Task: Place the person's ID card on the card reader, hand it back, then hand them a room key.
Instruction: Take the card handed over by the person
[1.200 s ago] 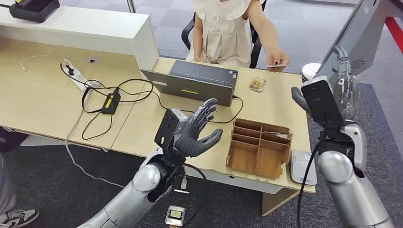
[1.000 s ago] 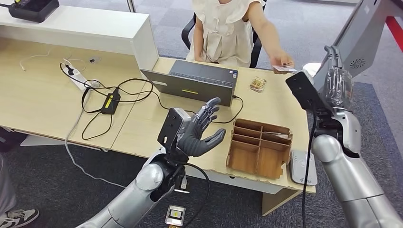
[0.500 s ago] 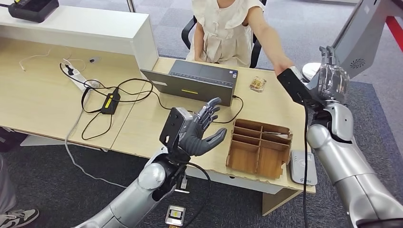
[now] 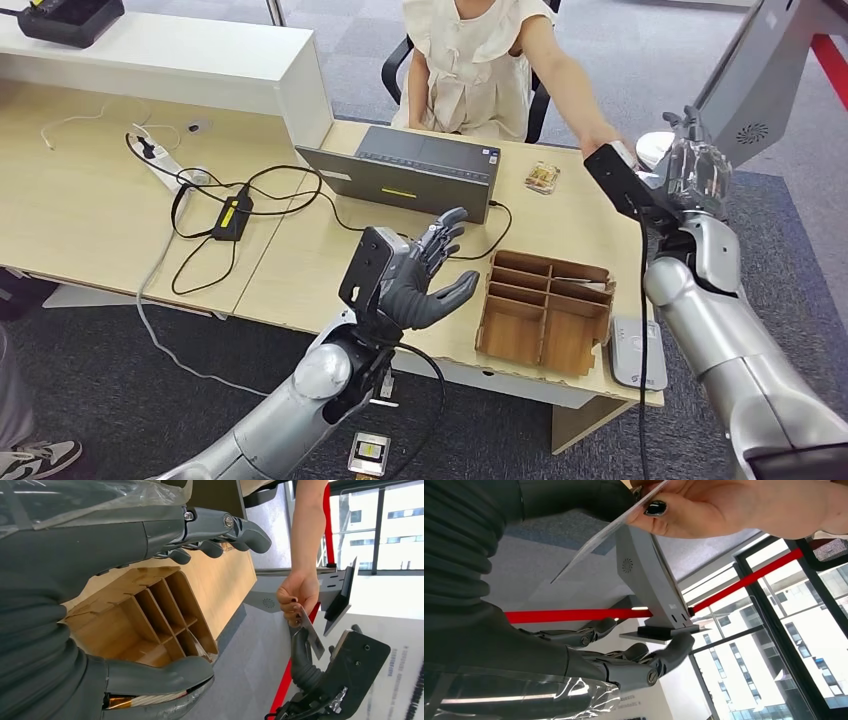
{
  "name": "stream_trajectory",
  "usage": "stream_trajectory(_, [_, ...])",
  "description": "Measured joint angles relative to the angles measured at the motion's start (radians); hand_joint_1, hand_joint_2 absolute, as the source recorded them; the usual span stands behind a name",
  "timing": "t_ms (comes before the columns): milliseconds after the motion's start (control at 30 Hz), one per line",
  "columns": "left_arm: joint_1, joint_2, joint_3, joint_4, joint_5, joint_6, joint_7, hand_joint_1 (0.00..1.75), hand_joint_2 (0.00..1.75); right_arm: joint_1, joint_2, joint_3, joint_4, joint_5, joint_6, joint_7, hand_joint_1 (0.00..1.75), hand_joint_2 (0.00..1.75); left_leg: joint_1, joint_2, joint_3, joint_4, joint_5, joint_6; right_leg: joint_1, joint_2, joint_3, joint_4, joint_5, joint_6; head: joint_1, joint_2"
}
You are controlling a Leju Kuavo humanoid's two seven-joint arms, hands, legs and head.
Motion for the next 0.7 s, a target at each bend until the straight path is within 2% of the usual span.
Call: stream_trajectory(700, [-0.007,0.000,-0.014,0.016,-0.003,0.003,0.002,0.00,1.75,-0.008,0.028,0.003,0.061,-0.038,-0.011,-0.032,1.75,1.75,0.000,0.000,0.000,0.000,0.000,0.000,0.000,0.000,0.000,0.000,0.000,0.000,0.000,0.000])
